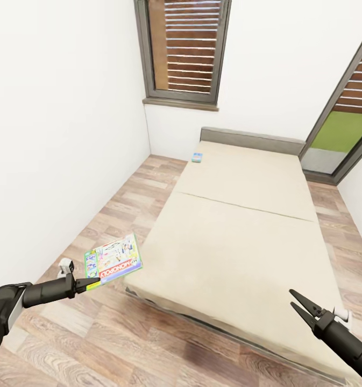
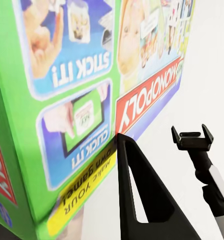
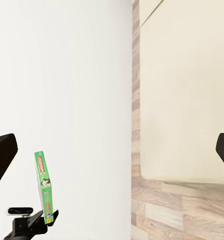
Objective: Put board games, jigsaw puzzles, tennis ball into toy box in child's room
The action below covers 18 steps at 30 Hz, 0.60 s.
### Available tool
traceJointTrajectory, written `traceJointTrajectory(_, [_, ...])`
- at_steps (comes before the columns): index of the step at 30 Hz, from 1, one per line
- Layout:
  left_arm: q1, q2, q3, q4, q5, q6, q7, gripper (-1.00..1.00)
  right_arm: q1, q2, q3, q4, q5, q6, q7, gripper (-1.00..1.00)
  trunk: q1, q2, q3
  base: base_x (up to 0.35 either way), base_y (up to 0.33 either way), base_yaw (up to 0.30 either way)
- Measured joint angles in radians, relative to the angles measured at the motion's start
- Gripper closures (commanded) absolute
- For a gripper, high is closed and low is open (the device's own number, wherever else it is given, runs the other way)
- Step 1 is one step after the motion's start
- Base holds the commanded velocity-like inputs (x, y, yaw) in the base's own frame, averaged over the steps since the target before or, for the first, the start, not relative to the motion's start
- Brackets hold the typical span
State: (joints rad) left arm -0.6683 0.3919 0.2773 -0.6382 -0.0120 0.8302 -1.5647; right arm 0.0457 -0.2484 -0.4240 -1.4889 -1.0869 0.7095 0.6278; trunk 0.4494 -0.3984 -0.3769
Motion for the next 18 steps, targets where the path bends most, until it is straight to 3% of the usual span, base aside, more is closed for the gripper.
traceJointTrajectory(18, [0.000,-0.001,-0.001,0.000,-0.001,-0.011,0.000,1.00,0.000,0.000,0.000,0.000,0.000,0.000,-0.001,-1.00,0.000,0.000,0.030,0.000,0.000,0.000])
